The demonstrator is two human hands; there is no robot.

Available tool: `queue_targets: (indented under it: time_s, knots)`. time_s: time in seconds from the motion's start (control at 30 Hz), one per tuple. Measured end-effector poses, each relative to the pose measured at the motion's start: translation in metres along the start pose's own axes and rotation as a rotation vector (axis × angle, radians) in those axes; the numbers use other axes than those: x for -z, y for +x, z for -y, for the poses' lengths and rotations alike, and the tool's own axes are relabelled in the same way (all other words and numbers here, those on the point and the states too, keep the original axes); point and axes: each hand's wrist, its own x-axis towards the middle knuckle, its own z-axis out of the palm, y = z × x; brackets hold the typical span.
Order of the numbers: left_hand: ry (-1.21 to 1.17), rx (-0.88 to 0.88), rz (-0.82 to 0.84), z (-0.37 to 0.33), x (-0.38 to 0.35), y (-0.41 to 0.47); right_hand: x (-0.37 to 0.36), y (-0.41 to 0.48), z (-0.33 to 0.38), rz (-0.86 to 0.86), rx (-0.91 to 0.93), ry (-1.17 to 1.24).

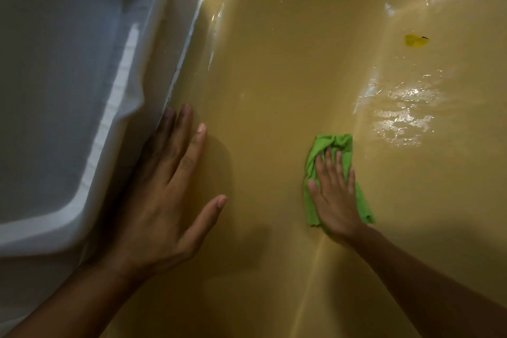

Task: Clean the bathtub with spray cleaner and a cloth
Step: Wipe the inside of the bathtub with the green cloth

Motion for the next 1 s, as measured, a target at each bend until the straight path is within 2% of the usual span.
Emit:
queue_targets:
  time_s: [0.17, 0.37, 0.5, 0.7, 0.8, 0.9, 1.0]
  knots:
    - [0.006, 0.009, 0.002, 0.0, 0.001, 0.007, -0.009, -0.034, 0.057, 0.098, 0.156, 0.25]
    - [0.021, 0.014, 0.0, 0.0, 0.002, 0.012, 0.046, 0.008, 0.127, 0.018, 0.492, 0.162]
    - [0.038, 0.026, 0.012, 0.0, 0.003, 0.017, 0.092, 0.069, 0.156, -0.11, 0.573, 0.095]
    - [0.021, 0.024, 0.026, 0.0, 0.005, 0.024, 0.123, 0.137, 0.151, -0.269, 0.482, 0.087]
    - [0.021, 0.013, 0.026, 0.0, 0.006, 0.028, 0.122, 0.158, 0.126, -0.284, 0.322, 0.157]
    - [0.028, 0.003, 0.024, 0.0, 0.006, 0.032, 0.115, 0.169, 0.086, -0.195, 0.09, 0.183]
    - [0.021, 0.003, 0.008, -0.001, 0.006, 0.036, 0.096, 0.15, 0.023, -0.048, -0.058, -0.024]
